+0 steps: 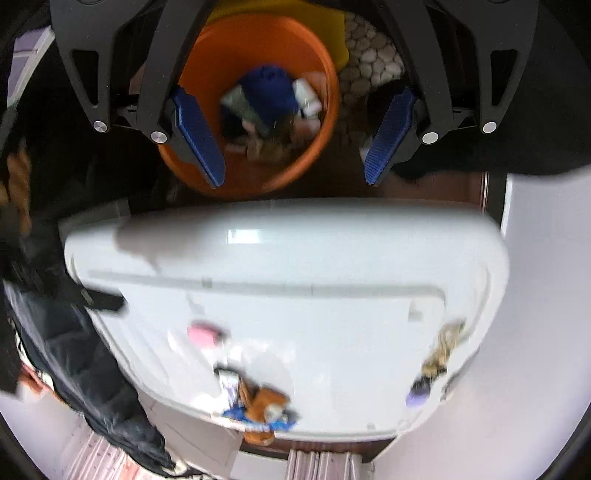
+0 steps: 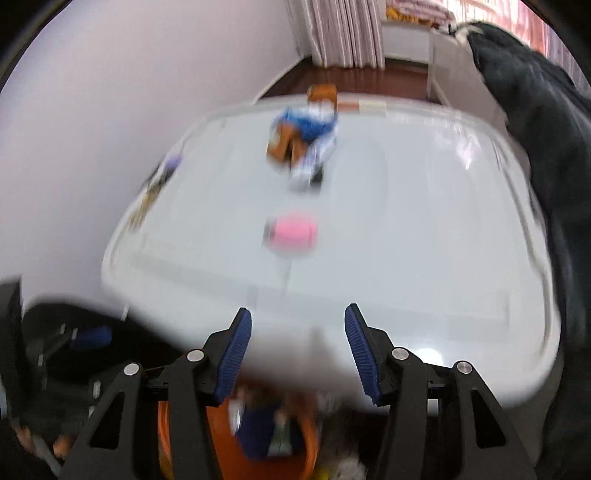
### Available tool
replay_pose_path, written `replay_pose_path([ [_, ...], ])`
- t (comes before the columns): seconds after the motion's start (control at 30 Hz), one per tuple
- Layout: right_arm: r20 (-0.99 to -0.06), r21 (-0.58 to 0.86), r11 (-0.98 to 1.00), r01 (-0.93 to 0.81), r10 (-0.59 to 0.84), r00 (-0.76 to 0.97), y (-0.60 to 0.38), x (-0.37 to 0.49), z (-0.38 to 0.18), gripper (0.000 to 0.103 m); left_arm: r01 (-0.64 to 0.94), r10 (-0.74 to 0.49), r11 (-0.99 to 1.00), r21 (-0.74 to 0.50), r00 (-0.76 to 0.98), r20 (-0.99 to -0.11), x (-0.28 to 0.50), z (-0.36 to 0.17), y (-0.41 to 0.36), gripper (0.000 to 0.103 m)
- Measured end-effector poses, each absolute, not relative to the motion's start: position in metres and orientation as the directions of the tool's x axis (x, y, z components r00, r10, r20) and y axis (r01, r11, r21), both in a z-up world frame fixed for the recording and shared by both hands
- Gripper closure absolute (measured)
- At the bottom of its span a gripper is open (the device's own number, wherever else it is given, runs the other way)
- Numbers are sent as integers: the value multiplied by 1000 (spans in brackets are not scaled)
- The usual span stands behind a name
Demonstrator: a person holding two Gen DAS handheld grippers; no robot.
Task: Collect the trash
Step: 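Reach the open right tool toward the brown plush toy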
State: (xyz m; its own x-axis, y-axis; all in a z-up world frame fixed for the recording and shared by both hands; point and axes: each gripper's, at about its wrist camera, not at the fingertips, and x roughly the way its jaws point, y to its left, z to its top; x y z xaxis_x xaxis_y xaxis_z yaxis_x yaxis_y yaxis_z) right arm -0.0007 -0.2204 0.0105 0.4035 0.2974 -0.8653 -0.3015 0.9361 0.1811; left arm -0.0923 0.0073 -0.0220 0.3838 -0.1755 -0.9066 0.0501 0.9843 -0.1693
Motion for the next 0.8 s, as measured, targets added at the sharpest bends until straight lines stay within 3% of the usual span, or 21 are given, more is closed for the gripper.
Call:
replay_pose_path([
  [0.23, -854, 99, 921, -376, 273, 444, -149, 135, 11, 50, 10, -157, 985, -172, 456, -876, -40, -8, 19, 26],
  [0.33, -876, 125, 903, -410, 295, 382, -126, 164, -2, 64, 1, -161, 983, -181, 457, -875, -29, -12, 24, 26],
  [0.6, -912, 138, 940, -313, 244, 329, -107, 208, -48, 61, -21, -174, 979, -203, 434, -884, -22, -31, 36, 26],
  [0.67, -911, 83, 948, -306, 198, 363, -103, 204, -53, 83, -28, -174, 978, -207, 438, -882, -23, -30, 37, 26],
  [0.7, -910, 48, 946, -321, 174, 377, -100, 199, -52, 86, -31, -173, 978, -207, 441, -881, -23, -29, 37, 26],
  [0.8, -898, 151, 926, -345, 274, 344, -113, 178, -40, 91, -39, -169, 977, -208, 448, -878, -24, -26, 38, 26],
])
